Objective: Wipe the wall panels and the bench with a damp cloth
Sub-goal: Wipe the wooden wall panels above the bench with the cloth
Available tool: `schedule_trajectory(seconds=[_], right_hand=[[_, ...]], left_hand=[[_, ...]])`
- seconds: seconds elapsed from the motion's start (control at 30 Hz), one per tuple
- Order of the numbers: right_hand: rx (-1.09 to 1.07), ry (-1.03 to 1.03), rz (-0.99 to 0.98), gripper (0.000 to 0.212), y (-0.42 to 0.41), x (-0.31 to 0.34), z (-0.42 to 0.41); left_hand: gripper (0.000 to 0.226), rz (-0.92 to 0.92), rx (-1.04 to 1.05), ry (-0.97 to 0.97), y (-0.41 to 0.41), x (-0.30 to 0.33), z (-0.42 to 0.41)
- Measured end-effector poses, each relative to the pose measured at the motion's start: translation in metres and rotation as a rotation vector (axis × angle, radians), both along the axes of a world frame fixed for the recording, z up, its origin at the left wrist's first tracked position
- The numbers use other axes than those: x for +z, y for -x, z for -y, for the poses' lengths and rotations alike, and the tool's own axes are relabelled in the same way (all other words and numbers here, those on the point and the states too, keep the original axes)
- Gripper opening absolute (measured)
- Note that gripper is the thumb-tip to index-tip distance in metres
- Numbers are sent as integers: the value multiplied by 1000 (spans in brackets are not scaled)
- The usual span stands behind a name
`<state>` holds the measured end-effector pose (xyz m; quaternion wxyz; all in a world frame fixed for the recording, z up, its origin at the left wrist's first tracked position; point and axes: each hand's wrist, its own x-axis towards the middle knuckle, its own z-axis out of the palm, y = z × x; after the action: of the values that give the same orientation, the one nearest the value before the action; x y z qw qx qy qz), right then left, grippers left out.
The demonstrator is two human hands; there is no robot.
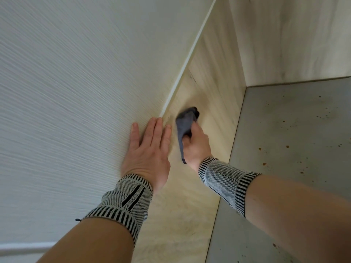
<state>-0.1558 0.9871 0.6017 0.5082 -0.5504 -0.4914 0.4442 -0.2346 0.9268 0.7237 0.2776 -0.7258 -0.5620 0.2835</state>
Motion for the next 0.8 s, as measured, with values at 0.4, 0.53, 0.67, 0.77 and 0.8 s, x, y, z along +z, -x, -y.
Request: schedule_trajectory(seconds=[0.4, 0.53, 0.67, 0.77, 0.8], right_hand=[[-28, -56, 2, 43, -19, 31, -52], [113, -172, 34, 43, 8, -2, 36], [62, -68, -23, 48, -3, -12, -12], [-8, 115, -75, 43, -14, -12, -49], [-8, 130, -95, 42, -12, -11, -44]], left_hand=[[70, -36, -3, -3, -1, 0, 0], [69, -59, 8, 42, -3, 3, 0], [68, -87, 22, 46, -3, 2, -1], [67, -85, 30, 32, -2, 0, -1], [67, -84, 35, 31, -2, -1, -1]])
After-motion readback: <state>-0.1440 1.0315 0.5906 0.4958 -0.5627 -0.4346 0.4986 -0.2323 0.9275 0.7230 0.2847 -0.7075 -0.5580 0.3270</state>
